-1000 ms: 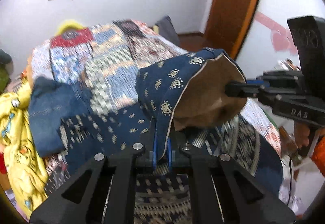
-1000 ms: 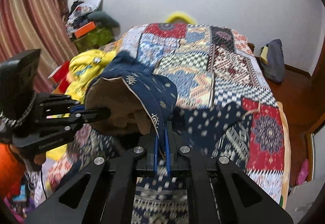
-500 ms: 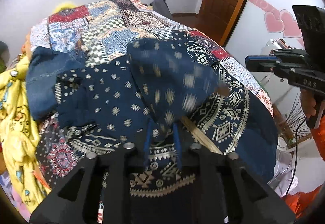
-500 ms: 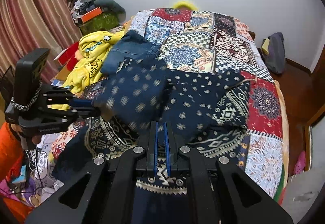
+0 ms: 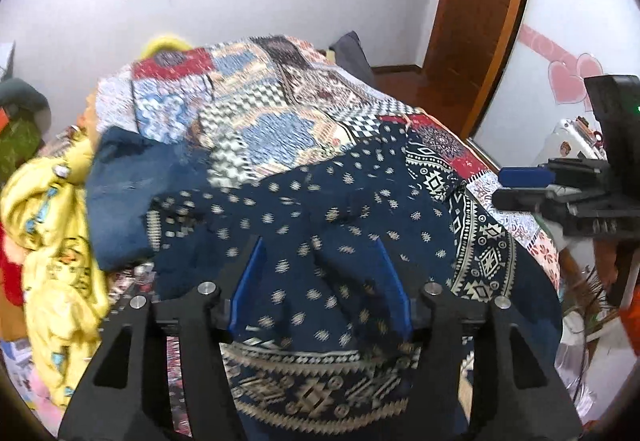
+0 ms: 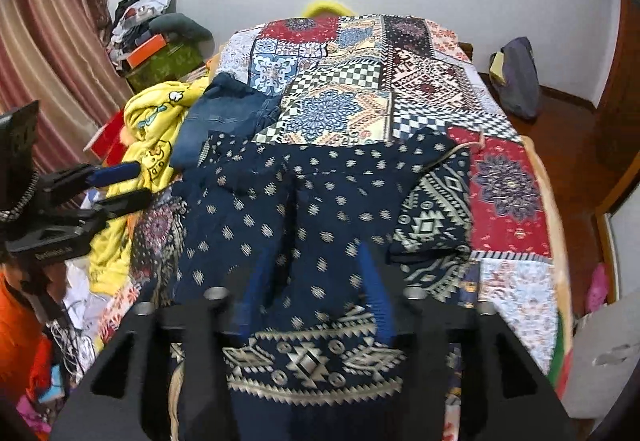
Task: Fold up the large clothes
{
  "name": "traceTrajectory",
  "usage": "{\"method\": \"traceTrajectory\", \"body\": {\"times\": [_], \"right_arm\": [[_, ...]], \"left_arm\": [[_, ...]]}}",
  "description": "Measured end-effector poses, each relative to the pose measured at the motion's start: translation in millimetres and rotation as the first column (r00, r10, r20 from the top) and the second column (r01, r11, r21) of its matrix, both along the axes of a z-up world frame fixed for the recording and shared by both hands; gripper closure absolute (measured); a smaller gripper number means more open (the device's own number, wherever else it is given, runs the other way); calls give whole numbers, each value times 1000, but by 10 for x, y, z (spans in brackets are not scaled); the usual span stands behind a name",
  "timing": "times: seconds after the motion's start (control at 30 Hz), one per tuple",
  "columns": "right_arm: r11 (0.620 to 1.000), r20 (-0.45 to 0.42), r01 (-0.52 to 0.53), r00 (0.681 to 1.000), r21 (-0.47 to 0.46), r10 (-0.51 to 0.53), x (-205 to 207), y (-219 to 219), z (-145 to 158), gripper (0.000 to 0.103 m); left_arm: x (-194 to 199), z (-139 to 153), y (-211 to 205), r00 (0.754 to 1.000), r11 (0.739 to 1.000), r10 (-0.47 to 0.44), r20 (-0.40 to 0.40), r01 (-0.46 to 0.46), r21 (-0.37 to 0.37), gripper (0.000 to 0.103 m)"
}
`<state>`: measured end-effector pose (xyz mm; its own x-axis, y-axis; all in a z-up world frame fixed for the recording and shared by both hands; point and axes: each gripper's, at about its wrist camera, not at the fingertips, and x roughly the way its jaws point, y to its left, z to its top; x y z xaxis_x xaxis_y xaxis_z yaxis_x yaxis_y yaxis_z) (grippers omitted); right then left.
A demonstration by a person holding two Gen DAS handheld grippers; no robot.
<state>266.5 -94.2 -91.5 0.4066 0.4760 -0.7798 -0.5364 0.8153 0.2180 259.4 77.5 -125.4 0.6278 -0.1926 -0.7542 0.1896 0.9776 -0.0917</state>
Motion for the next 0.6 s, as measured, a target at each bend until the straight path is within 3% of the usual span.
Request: {"method": "traceTrajectory", "body": {"times": [0.1,0.33,0.43,0.6], "right_arm": [[999,-19,-27,999,-37,27,13,121,-155,55],[979,-144,-82,988,-185,55,79,260,-809,55],[973,-176,-75,984,-220,36,100,209,-989,55],[979,-173,-59,985,-196,25,102,64,-876,55]], "left_arm": [[139,-296,-118,997,1000,-23,-68,22,-18,48],[263,-1045,-212,983,999,16,-184,-6,52,48],[235,-1162,-157,981,1000,22,-192,-19,21,47],[129,-1003,-24,987,1000,14,-161,-15,-10,47]]}}
